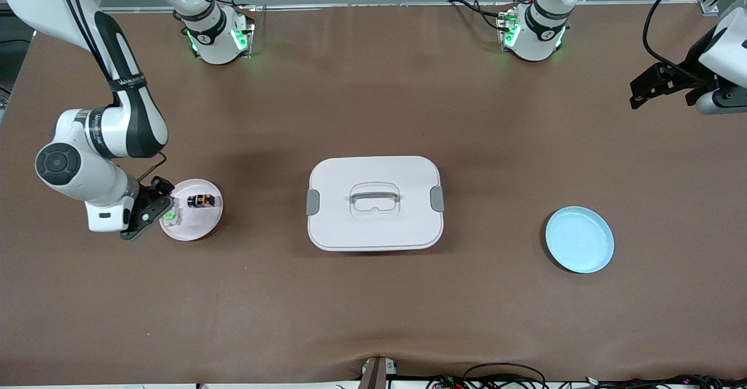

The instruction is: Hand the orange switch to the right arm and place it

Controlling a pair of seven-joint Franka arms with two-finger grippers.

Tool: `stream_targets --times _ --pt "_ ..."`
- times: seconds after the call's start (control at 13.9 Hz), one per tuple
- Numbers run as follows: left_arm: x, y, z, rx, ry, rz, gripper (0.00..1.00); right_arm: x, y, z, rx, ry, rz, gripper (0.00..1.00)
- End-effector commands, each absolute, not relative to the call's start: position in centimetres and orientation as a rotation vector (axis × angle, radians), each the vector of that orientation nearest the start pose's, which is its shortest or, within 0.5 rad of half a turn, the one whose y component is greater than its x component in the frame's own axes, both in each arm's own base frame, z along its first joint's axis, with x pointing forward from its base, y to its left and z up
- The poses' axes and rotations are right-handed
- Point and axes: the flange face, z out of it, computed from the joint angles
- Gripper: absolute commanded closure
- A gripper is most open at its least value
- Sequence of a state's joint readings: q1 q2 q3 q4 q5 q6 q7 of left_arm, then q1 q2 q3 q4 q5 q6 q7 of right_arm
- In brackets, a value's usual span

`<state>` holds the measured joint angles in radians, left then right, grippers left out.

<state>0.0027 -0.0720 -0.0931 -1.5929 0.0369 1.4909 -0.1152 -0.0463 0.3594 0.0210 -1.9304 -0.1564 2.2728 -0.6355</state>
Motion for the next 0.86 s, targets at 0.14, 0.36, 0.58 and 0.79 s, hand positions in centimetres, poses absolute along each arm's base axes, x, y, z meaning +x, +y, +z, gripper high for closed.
stream_targets --times 0.14,0.36,0.58,0.79 --pt "51.4 -4.3 65.5 -3.109 -0.03 0.051 0.0 61.6 -2.8 31.4 -3.229 -0.358 0.009 0.0" --pt "51.6 -4.3 65.1 -3.108 -0.032 0.063 0.0 61.7 -2.7 31.6 -3.245 0.022 -0.016 0.0" --pt "51.5 -4.3 65.4 -3.108 -0.03 0.056 0.0 62.8 -2.6 33.5 -3.246 0.034 -0.062 0.0" --pt "51.5 -4.5 65.4 -3.108 -0.025 0.053 0.0 64.1 -2.2 37.6 -3.257 0.046 0.01 0.0"
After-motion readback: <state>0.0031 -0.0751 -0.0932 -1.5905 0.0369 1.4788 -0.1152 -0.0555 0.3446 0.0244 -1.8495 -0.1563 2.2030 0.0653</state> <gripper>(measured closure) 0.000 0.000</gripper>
